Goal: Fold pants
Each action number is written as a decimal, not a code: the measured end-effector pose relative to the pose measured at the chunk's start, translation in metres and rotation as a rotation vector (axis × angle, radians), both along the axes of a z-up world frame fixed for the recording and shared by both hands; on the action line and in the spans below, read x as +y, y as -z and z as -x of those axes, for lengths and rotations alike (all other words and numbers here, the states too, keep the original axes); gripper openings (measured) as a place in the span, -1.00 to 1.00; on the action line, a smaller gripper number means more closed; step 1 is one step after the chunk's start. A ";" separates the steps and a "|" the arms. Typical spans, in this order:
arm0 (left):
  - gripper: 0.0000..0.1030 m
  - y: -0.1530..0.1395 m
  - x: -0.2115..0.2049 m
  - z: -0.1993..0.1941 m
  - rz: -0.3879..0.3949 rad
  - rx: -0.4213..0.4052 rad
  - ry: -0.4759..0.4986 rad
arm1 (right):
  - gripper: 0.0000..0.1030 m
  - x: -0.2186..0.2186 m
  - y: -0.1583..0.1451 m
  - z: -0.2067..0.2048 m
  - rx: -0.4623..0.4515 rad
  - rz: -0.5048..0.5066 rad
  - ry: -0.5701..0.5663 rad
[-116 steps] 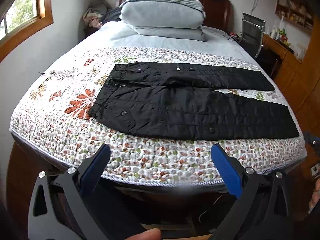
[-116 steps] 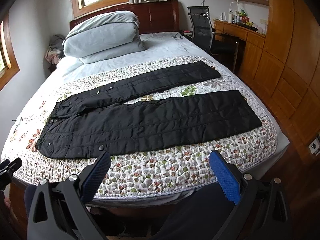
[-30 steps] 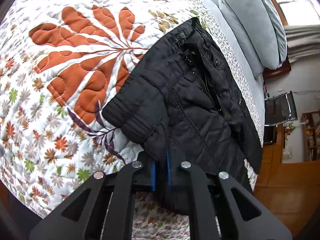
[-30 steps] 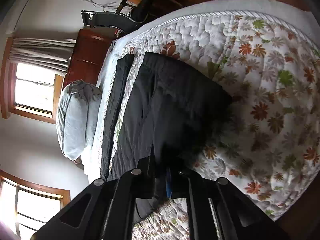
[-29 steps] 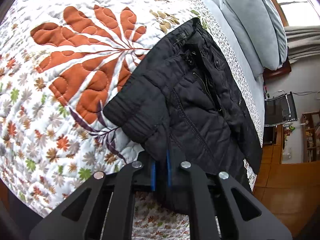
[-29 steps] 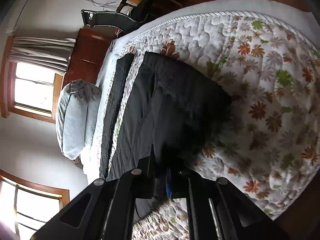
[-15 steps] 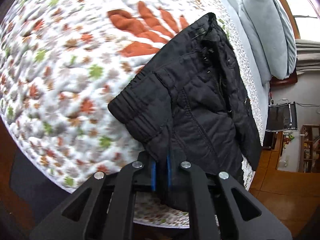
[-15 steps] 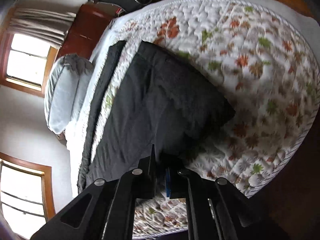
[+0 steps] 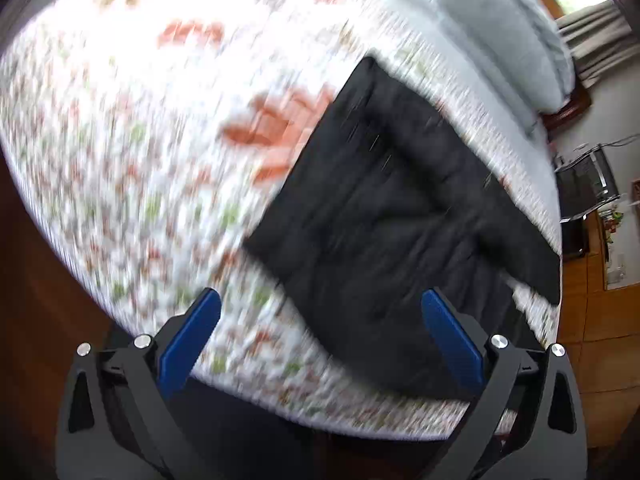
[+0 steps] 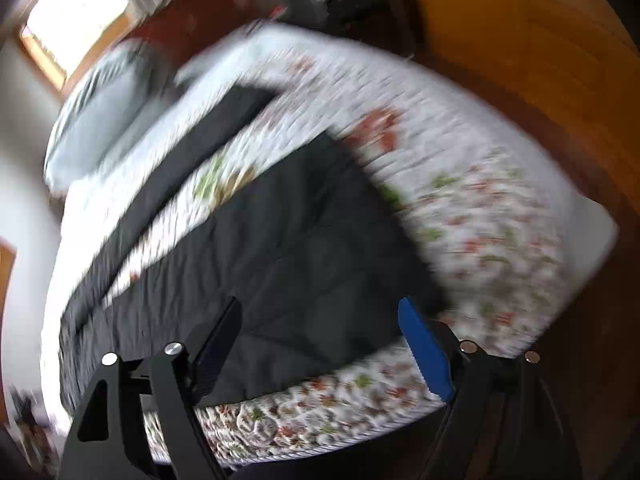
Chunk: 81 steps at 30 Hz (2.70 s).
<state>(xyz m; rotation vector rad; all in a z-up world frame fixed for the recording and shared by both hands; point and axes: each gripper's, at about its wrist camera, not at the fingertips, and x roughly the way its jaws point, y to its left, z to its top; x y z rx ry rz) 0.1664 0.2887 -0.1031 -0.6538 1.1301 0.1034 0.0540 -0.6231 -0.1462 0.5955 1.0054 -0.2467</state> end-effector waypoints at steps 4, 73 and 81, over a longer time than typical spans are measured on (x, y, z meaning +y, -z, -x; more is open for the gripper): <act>0.95 -0.031 -0.003 -0.062 -0.072 -0.104 0.090 | 0.54 0.001 0.023 -0.037 0.202 0.008 -0.048; -0.76 0.022 -0.008 -0.344 0.011 -0.119 0.443 | -0.84 -0.079 -0.067 -0.473 -0.085 -0.006 -0.374; -0.76 -0.048 -0.007 -0.292 0.031 -0.309 0.461 | -0.85 -0.092 -0.133 -0.387 -0.218 0.028 -0.362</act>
